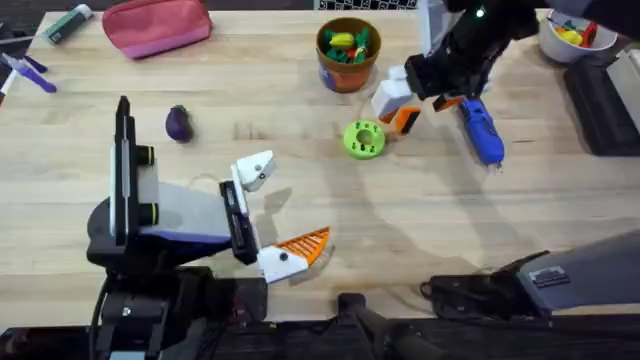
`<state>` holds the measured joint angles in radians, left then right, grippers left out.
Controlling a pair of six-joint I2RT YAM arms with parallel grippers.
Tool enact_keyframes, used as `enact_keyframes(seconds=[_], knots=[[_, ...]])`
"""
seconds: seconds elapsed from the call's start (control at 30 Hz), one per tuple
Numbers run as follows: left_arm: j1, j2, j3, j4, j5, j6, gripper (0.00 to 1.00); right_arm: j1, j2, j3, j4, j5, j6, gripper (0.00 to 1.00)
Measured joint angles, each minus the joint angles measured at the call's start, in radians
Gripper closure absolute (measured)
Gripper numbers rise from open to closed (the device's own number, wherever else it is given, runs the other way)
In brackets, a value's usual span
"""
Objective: Pick up the gripper from the table and insert it into the empty holder that is missing its gripper. Then pick up a screw, insert it into the mounting hole, and use the screwdriver to tighten it. Finally, clean up the table by picking up the vegetable and placing it into the bucket.
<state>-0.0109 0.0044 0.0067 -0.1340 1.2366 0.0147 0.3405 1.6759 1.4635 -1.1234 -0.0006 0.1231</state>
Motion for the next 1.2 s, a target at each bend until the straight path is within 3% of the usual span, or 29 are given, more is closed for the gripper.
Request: enact_keyframes(seconds=[1.0,1.2], knots=[[0.0,0.0,0.0,0.0,0.0,0.0,0.015,0.007,0.098,0.038,-0.003,0.035,0.008,0.007],[0.0,0.0,0.0,0.0,0.0,0.0,0.014,-0.032,0.137,0.039,0.024,0.056,0.004,0.008]])
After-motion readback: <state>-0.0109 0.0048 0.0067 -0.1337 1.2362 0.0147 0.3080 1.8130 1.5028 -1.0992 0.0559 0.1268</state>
